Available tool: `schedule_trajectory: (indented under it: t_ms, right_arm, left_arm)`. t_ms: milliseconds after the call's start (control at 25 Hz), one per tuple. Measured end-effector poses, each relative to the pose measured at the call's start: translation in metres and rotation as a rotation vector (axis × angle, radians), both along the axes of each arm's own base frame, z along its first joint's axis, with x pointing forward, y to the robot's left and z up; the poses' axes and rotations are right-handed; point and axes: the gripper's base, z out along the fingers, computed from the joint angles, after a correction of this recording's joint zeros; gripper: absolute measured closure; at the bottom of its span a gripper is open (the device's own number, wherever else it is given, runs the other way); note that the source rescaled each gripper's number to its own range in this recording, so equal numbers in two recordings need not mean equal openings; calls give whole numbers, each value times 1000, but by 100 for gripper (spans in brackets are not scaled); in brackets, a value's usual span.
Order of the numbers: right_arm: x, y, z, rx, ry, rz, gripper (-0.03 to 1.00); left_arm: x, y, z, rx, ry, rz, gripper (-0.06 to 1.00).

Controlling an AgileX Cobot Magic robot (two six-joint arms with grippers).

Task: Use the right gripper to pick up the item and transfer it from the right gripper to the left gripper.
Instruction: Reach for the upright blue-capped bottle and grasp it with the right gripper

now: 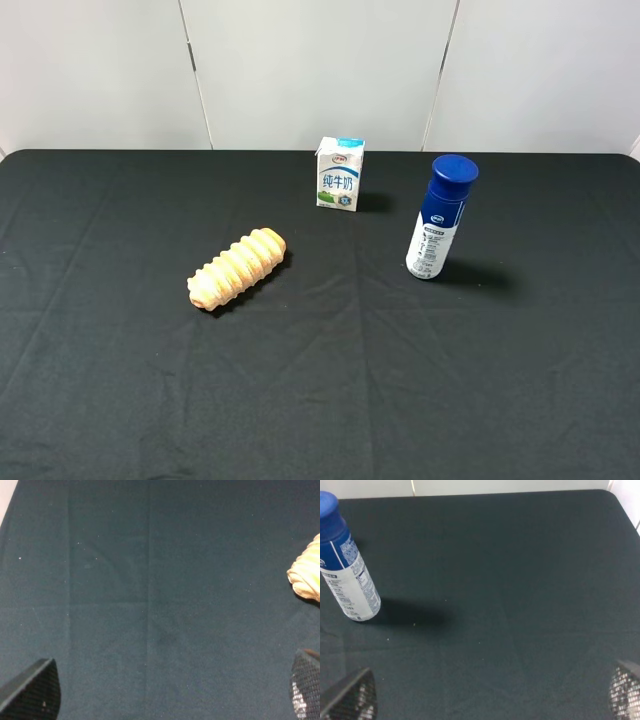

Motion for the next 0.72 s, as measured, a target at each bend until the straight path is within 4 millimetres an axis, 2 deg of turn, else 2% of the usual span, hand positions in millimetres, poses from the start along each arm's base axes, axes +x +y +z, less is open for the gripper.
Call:
schedule_trajectory:
  t_ms: [720]
  right_arm:
    - [0,0,0,0,0,0,-3]
  left_arm:
    - [0,0,0,0,0,0,12]
